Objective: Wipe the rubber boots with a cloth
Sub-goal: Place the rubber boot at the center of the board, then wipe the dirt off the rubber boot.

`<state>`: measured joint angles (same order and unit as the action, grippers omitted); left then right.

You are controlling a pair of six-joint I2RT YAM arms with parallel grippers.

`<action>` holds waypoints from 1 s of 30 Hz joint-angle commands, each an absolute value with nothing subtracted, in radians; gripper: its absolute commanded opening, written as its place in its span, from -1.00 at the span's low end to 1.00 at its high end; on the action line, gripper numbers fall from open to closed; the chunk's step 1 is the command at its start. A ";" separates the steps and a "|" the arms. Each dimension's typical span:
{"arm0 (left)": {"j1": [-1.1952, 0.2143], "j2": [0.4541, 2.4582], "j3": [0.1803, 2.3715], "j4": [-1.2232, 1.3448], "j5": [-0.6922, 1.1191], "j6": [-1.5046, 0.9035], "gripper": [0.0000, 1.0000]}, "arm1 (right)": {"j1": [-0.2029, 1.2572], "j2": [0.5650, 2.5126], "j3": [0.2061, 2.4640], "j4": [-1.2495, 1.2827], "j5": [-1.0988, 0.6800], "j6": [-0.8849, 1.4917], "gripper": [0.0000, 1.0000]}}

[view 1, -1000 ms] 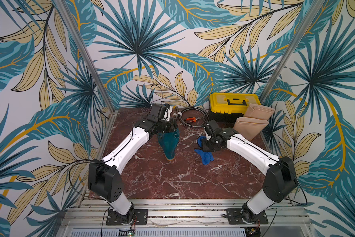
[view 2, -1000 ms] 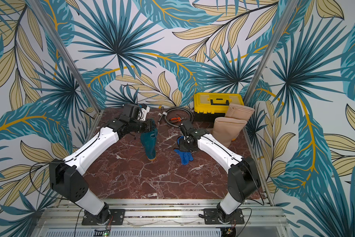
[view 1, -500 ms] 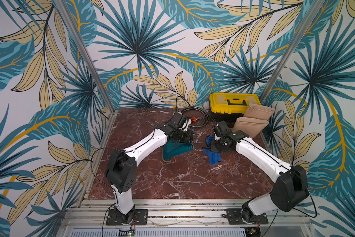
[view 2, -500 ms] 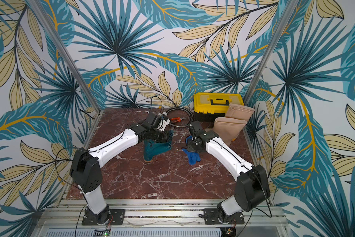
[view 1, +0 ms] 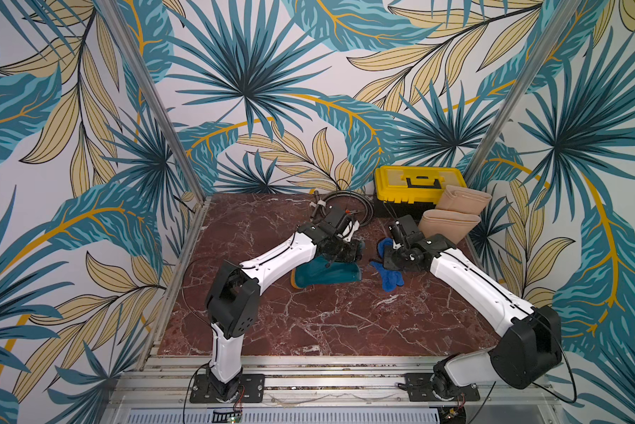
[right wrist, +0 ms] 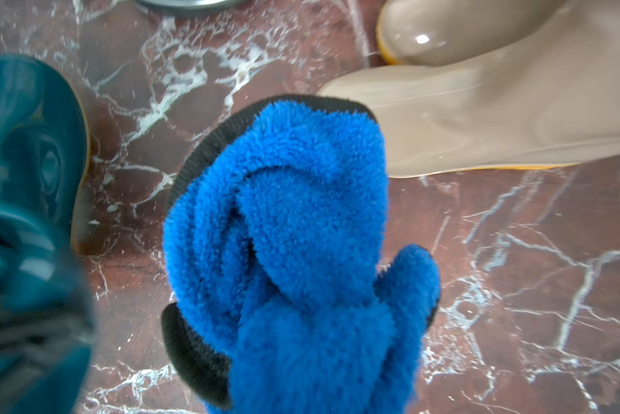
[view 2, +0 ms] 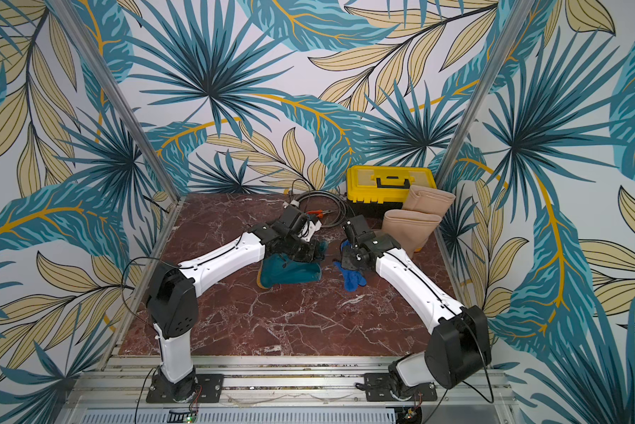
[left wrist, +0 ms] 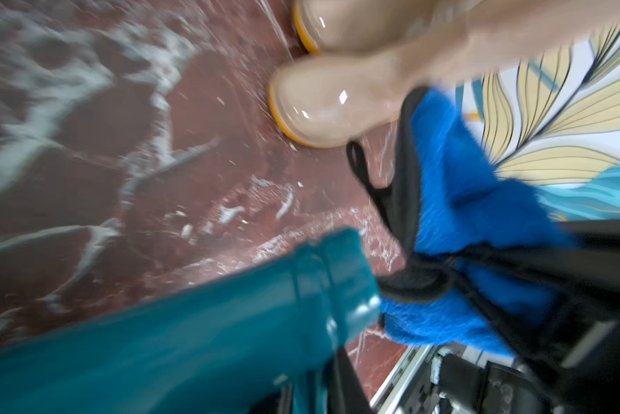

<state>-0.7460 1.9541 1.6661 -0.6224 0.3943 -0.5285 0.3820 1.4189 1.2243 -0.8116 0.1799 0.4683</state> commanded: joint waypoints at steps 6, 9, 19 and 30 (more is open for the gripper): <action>-0.776 1.883 1.697 -0.647 0.404 -0.455 0.33 | 0.348 1.357 1.214 -0.821 0.229 0.472 -1.00; -0.752 1.820 1.666 -0.647 0.361 -0.434 0.35 | 0.350 1.393 1.253 -0.796 0.147 0.498 -1.00; -0.452 1.604 1.321 -0.646 0.186 -0.408 0.36 | 0.532 1.825 1.651 -0.660 -0.037 0.562 -1.00; -0.425 1.830 1.304 -0.602 0.308 -0.383 0.32 | 0.527 1.992 1.602 -0.638 -0.128 0.620 -1.00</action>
<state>-0.4232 1.8072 1.3231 -0.6296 0.2745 -0.3893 0.5526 2.0529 1.7123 -0.6224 -0.1291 0.6033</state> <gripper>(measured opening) 0.670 0.148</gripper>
